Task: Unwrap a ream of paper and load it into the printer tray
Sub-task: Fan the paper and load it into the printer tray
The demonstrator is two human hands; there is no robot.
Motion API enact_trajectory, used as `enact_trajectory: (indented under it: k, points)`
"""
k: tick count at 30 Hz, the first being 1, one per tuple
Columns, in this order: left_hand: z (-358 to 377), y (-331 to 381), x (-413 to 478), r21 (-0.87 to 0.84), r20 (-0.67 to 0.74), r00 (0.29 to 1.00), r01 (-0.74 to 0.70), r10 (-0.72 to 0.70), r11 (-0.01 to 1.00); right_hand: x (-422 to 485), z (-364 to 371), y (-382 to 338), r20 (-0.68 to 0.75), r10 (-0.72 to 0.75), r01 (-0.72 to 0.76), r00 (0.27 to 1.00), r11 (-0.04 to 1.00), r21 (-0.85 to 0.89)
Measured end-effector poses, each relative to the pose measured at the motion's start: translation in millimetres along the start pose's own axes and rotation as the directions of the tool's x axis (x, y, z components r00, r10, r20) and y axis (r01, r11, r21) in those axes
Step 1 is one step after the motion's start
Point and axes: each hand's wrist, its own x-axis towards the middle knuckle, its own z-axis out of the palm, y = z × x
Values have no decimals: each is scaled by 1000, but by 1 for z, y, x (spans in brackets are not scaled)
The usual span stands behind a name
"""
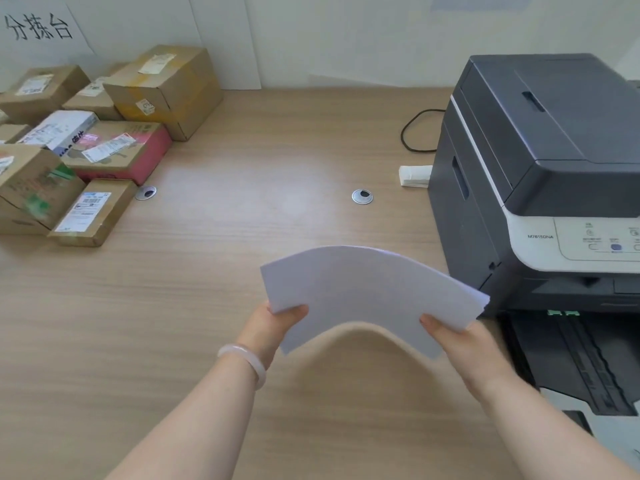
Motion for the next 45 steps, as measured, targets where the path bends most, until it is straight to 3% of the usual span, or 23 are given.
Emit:
enact_trajectory:
  k: [3,14,17,19,22,25,28,33,37,40,42,45]
  points:
    - [8,-15,-2,261,-78,997,39,-19,964,-2,5,16,34,31,-25,999,987,-160]
    - [21,-10,2,234,-202,979,64,-16,970,12,13,5,-47,63,-67,997,994,-87]
    - [3,3,3,131,-197,980,66,-39,989,24,1,-18,-39,-4,3,999,999,-35]
    - [-13,7,2,16,-191,976,108,-103,994,31,-8,-27,-24,42,-39,999,993,112]
    - [-22,4,1,-213,-180,971,116,-156,970,30,0,-30,66,173,-183,983,866,465]
    - [-2,3,-6,-370,-164,972,97,-168,924,18,34,-26,191,239,-306,952,749,588]
    - [25,-5,-14,-419,-116,973,135,-200,898,8,71,-25,277,236,-351,932,781,516]
    - [40,-14,-28,-426,64,973,228,-222,876,11,83,-26,42,294,-288,955,881,376]
    - [-3,1,-20,-464,114,979,204,-170,862,13,45,-35,94,255,-268,962,947,177]
    - [-28,21,-14,-335,194,974,179,-118,925,10,19,-43,181,199,-197,963,980,-28]
    - [-23,29,-10,-157,232,962,183,-144,970,9,17,-44,197,153,-129,968,983,-131]
    - [6,33,-5,76,152,985,69,-80,995,6,26,-48,181,51,-13,982,979,-201]
